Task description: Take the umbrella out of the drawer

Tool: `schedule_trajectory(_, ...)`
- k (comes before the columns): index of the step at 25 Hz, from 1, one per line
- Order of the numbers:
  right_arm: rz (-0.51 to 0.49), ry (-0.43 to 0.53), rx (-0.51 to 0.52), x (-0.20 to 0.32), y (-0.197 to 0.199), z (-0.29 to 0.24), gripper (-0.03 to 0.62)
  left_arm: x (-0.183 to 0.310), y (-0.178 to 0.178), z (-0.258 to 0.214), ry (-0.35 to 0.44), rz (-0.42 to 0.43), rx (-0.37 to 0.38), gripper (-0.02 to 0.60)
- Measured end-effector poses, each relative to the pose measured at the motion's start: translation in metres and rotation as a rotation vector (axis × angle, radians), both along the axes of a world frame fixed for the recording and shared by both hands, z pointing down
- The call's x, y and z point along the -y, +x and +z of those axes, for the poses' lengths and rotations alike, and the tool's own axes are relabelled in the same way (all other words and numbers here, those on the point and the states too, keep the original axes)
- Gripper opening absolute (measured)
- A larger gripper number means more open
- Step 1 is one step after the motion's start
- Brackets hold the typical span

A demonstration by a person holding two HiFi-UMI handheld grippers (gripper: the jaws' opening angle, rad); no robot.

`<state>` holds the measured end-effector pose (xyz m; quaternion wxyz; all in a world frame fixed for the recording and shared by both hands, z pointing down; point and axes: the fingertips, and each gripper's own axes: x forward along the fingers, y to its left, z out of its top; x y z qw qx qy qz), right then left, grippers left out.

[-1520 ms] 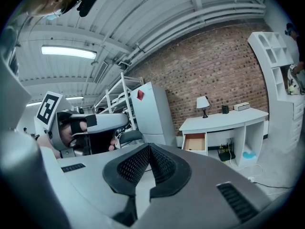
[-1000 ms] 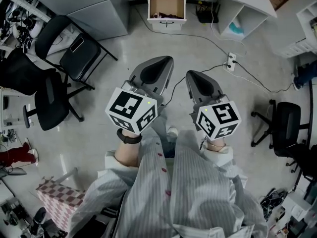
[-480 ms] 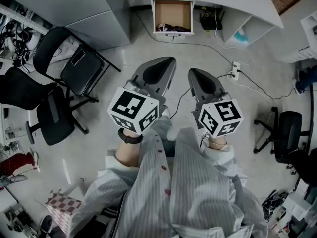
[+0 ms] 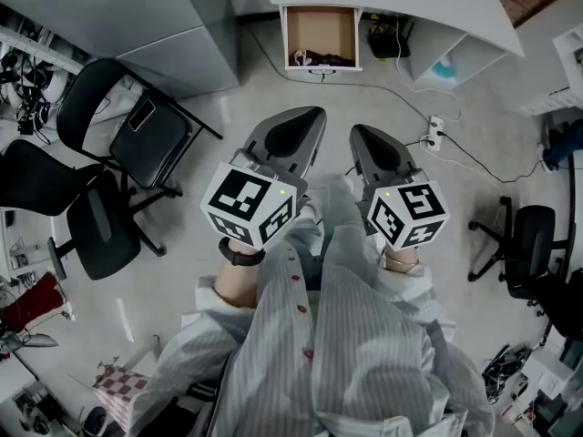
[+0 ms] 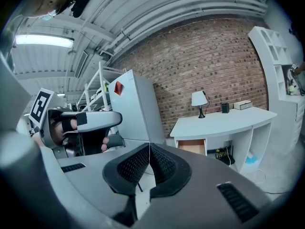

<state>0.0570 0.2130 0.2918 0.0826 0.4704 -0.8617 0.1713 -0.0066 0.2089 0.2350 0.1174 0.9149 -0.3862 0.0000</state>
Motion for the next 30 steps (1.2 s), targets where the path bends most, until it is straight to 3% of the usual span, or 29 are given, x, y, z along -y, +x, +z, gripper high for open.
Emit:
schedule_trajectory(9, -0.019, -0.003, 0.004, 0.068, 0.008, 0.013, 0.035, 0.059, -0.008, 0.006, 0.012, -0.056, 0.015, 0.009)
schedule_trajectory(30, -0.173, -0.027, -0.014, 0.321, 0.051, -0.001, 0.035, 0.311, 0.04, -0.007, -0.001, -0.202, 0.01, 0.009)
